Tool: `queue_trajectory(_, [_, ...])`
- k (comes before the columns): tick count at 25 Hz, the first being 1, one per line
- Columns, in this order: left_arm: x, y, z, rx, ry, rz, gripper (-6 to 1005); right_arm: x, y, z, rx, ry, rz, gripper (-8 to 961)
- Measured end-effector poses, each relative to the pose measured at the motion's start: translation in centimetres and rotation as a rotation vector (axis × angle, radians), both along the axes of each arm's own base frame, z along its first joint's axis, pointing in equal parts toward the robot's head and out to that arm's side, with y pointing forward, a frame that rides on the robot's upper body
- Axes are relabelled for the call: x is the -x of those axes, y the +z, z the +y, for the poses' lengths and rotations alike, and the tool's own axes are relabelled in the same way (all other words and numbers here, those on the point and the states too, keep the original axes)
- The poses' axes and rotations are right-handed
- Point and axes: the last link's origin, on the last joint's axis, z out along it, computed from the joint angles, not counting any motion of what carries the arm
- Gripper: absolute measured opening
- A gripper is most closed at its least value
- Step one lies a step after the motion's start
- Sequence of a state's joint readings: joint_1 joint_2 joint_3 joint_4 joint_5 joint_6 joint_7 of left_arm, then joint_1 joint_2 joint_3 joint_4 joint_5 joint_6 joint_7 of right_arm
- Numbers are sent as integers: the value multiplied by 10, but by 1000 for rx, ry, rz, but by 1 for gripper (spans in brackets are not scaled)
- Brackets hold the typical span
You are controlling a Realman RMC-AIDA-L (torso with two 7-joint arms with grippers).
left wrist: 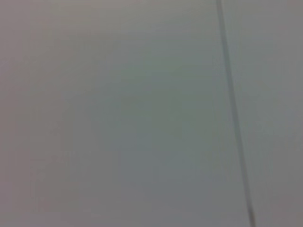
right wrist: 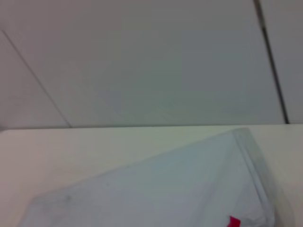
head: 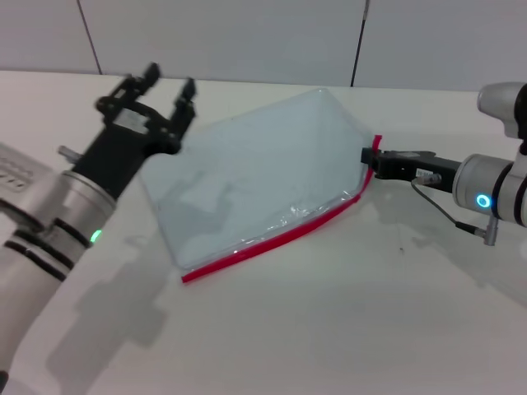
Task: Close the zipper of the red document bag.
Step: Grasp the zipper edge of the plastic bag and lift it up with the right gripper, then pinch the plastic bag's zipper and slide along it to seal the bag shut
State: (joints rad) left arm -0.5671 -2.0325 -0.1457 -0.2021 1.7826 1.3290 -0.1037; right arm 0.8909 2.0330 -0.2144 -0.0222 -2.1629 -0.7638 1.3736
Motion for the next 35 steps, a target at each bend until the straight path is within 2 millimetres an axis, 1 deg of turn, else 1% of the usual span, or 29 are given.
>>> queue_trajectory(4, [-7,-13,2,58,-39,92,458,6,0,-1,10,27,31,15])
queue_trajectory(10, [-24,-39,0,158,-125,198,454,10,-1,0,13,38,36,14])
queue_trajectory(11, [-29,-46,0,173,-131,218,454,10,-1,0,12,38,37,14])
queue_trajectory(23, [-42,-70,1,235,-131,294,446,30,-4,-1,39,99,105,15])
queue_trajectory(26, [-44,-74,-1,253,-144,309,445,38,-8,0,50,122,108,15])
queue_trajectory(32, [-49,-88,-4,298,-163,378,441,46,-10,0,59,142,117,15])
queue_trajectory(35, [-49,-90,-6,289,-168,401,439,49,-10,0,51,149,132,14])
